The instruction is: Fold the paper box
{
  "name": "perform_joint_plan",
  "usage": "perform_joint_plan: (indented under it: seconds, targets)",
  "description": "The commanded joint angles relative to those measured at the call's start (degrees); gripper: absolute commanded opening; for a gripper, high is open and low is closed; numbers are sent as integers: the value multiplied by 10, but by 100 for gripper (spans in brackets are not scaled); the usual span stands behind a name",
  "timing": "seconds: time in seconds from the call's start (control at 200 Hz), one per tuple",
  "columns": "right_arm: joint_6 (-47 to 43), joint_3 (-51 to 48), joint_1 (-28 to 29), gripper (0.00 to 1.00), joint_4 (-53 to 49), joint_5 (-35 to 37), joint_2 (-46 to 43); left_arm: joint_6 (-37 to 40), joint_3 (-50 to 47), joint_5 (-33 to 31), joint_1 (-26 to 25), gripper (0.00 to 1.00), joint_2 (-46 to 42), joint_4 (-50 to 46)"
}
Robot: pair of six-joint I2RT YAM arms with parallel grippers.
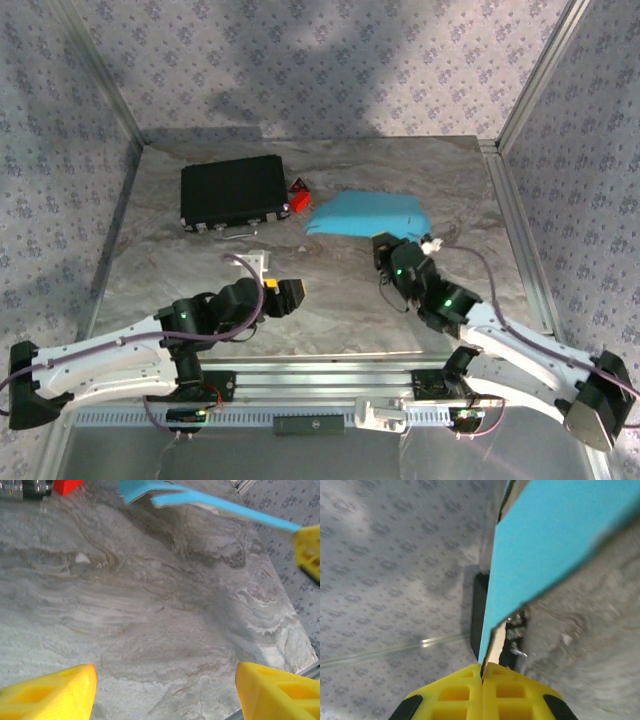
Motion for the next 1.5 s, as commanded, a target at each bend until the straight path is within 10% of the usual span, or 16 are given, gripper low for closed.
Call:
perform_joint_plan:
  seconds: [0.0,0.255,0.4,0.77,1.139,1.319,1.494]
  targets:
    - [-82,81,-51,0,-210,-61,3,117,82,-43,-3,66,37,-43]
    - [-166,283,-121,0,-363,-180,65,465,38,-106,-11,59,63,128]
    - [-172,345,-148,0,-399,-234,86,595,-58,-18,20,62,24,323]
    - [-134,372,-179,0,-410,-312,89,617,-109,191,130,69,103,542]
    - [-117,391,-202,0,-419,-358,94,616,-60,199,165,72,203,590]
    - [-116,388,-215,0,-406,-380,100,615,-19,206,173,55,244,577]
    - [-114,393,-227,0,-402,-396,109,609,10,222,182,17,263,553]
